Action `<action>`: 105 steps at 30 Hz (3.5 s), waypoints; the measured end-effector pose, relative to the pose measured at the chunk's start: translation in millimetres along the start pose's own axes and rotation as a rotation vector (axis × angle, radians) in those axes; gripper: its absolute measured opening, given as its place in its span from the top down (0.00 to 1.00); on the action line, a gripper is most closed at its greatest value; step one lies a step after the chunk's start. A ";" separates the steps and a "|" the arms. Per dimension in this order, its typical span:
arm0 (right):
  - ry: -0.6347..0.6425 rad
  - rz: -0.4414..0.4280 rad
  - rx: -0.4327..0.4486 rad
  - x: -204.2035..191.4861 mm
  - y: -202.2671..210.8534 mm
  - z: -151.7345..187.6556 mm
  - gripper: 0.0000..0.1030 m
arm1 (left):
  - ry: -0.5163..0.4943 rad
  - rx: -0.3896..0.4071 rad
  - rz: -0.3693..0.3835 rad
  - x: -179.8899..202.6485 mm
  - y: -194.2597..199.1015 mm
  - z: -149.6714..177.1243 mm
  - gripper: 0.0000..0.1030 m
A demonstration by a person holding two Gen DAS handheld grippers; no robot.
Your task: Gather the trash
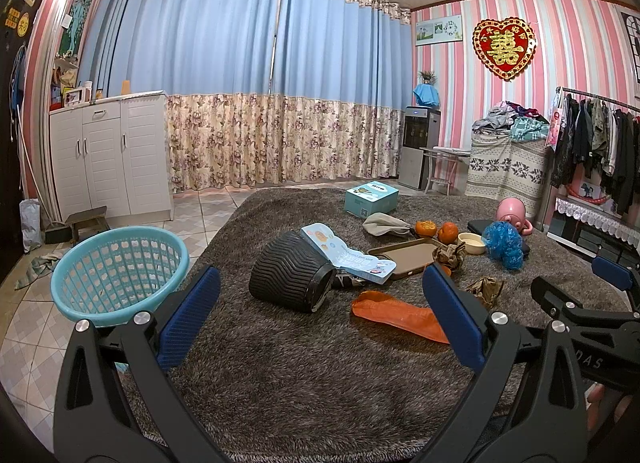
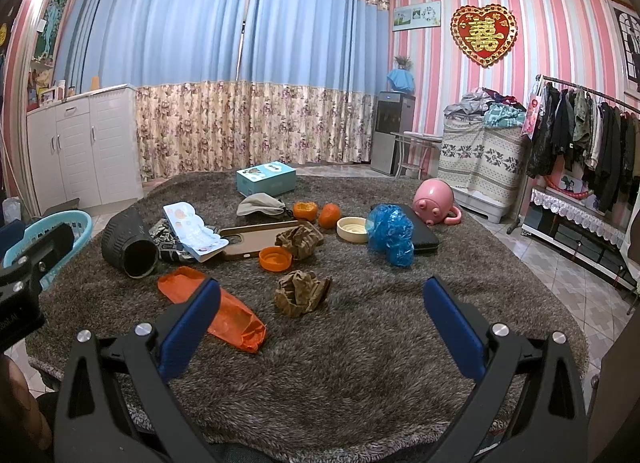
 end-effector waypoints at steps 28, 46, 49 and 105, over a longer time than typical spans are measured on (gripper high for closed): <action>-0.044 -0.008 -0.010 9.5 -5.3 5.6 0.04 | 0.003 -0.005 -0.003 1.3 3.5 4.9 0.05; -0.024 0.138 -0.044 74.3 -53.2 -8.6 0.04 | 0.083 -0.188 0.037 -27.8 -67.8 5.1 0.05; -0.037 0.130 -0.077 82.8 -67.2 -6.0 0.04 | -0.011 -0.190 0.021 -26.5 -87.8 3.3 0.05; 0.053 -0.239 -0.277 -18.1 -132.0 30.0 0.44 | 0.043 -0.337 0.087 -60.4 -139.1 8.5 0.20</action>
Point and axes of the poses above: each gripper's, at about its wrist camera, not at the fingertips, and y roughly against the way its jaws point, x to its right, z to its underside, the point moved 8 cm from there along -y, roughly the way its jaws point, and after that the axes turned 14 degrees about y, right-handed, at the moved point
